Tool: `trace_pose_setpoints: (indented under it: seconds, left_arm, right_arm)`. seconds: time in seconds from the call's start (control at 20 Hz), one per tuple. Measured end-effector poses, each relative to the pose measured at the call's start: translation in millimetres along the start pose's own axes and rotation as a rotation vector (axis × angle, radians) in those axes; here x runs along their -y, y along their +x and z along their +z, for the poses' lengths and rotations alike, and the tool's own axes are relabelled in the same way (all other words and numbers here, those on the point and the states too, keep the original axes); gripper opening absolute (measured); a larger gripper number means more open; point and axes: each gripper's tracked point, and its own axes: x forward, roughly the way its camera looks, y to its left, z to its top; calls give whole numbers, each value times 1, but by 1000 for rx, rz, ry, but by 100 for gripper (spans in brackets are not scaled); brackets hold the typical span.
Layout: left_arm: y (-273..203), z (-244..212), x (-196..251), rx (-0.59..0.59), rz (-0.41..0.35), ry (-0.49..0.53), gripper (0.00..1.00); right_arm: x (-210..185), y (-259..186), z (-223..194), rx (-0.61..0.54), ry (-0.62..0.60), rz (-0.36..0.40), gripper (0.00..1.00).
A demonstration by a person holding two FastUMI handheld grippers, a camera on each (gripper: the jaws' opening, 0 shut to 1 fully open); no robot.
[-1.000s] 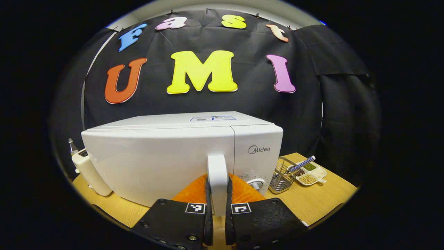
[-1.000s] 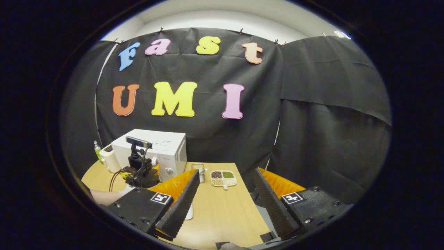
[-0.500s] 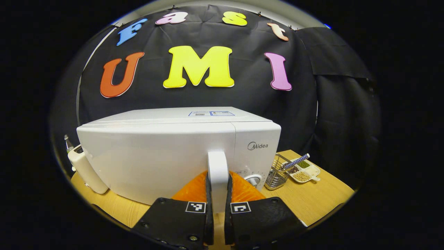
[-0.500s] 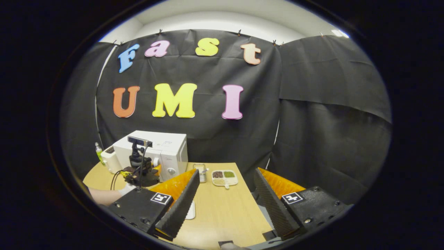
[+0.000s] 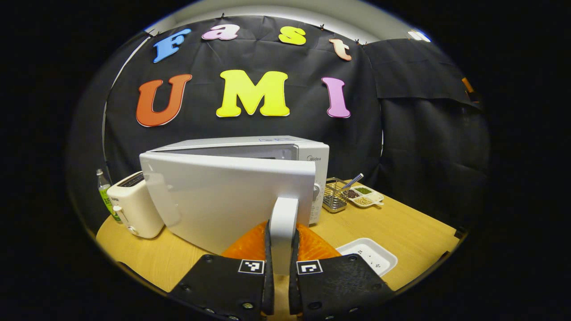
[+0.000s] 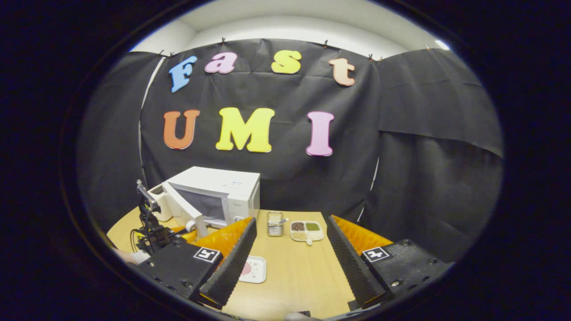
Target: Open the microwave oven with the left hand, put the food in, and close the microwave oven.
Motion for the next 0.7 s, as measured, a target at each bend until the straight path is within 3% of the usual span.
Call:
trace_pose_setpoints:
  seconds: [0.05,0.1,0.15,0.4,0.45,0.5,0.55,0.65,0.7]
  left_arm:
    - [-11,-5,-7,-7,15,12,12]
    - [-22,-8,-14,-15,37,8,5]
    - [-33,-9,-20,-19,57,7,16]
    - [-71,-18,-55,-39,155,27,24]
    - [-77,-20,-65,-45,191,30,28]
    - [-80,-22,-75,-57,210,27,37]
    - [-87,-24,-86,-61,242,17,53]
    - [-97,-25,-95,-62,243,-28,93]
    - [-101,-26,-98,-64,253,-25,95]
  right_arm:
    - [-11,2,-1,-1,-1,25,100]
    - [-22,6,-3,-5,-7,51,100]
    - [-32,8,-5,-8,-12,76,100]
    - [-78,11,-11,-8,-24,176,100]
    - [-83,10,-11,-5,-27,185,92]
    - [-86,8,-11,-2,-26,190,92]
    - [-88,7,-12,0,-24,194,100]
    - [-93,5,-17,-2,-18,201,100]
    - [-94,5,-19,-5,-19,203,100]
